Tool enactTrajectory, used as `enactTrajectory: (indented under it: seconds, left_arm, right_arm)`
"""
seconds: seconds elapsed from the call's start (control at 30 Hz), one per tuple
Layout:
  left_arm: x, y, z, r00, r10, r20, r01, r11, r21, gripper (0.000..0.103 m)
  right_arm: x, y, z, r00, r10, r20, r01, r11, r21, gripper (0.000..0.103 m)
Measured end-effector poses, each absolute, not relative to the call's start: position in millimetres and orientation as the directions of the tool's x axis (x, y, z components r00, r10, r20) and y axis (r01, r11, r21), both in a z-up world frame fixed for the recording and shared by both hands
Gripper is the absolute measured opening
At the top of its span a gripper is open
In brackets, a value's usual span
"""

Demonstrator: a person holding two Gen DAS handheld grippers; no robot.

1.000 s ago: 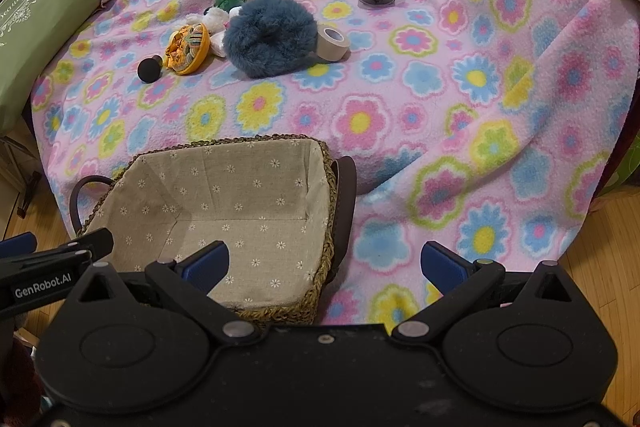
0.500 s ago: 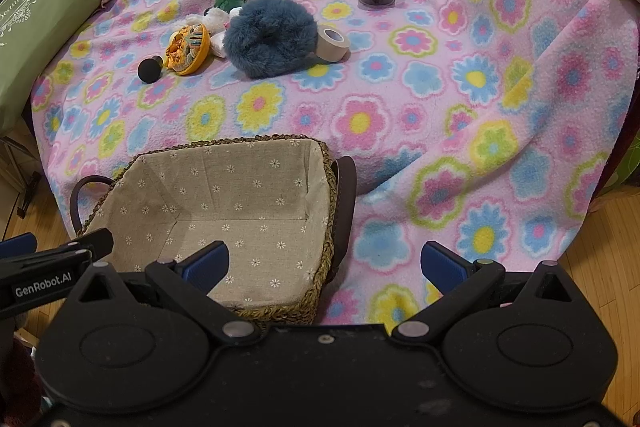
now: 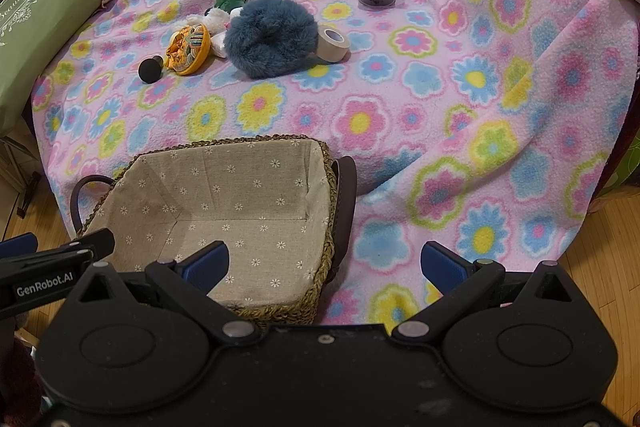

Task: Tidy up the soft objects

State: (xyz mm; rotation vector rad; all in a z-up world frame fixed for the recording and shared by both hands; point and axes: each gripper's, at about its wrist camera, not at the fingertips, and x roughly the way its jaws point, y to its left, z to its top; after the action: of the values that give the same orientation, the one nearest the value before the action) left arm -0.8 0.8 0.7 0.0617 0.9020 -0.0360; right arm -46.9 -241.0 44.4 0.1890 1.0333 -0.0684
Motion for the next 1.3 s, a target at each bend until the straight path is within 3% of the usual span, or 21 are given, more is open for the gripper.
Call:
enactTrajectory:
  seconds: [1.0, 1.3]
  left_arm:
    - [-2, 6, -3, 0.630, -0.035, -0.776, 0.068, 0.998, 0.010, 0.099]
    - [11, 12, 3, 0.655, -0.052, -0.753, 0.064, 0.998, -0.013, 0.099]
  right_arm:
    - [-46, -239, 48, 0.522, 0.042, -0.852, 0.130, 0.983, 0.128, 0.102]
    - [-37, -237, 45, 0.537, 0.044, -0.843, 0.090, 0.990, 0.110, 0.094]
